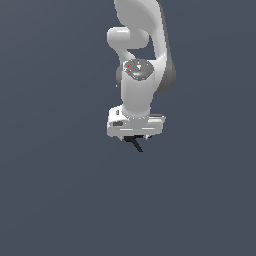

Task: Pick up the object and move it to a goal position.

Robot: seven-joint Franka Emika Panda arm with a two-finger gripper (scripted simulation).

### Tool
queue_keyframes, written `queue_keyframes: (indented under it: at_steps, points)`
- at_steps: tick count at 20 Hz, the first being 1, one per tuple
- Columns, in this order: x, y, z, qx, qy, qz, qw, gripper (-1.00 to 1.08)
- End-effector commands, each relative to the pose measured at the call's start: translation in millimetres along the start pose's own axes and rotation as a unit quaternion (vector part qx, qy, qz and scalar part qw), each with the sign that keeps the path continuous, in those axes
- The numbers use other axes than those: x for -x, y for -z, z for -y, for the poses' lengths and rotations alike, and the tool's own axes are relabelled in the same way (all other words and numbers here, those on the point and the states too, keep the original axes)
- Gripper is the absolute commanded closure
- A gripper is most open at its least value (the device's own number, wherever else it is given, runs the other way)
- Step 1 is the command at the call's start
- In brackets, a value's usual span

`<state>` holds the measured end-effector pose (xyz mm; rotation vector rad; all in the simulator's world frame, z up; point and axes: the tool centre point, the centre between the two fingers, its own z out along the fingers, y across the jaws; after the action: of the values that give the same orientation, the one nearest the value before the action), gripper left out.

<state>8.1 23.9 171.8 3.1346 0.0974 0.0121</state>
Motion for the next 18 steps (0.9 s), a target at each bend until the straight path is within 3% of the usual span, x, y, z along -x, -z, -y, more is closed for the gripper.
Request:
queue_keyframes:
  at_steps: [1, 18]
  points:
    - [0.0, 0.0, 0.0, 0.0, 0.0, 0.0, 1.0, -0.92]
    - [-8.0, 5.6, -3.7, -0.003, 0.016, -0.014, 0.9998, -0.92]
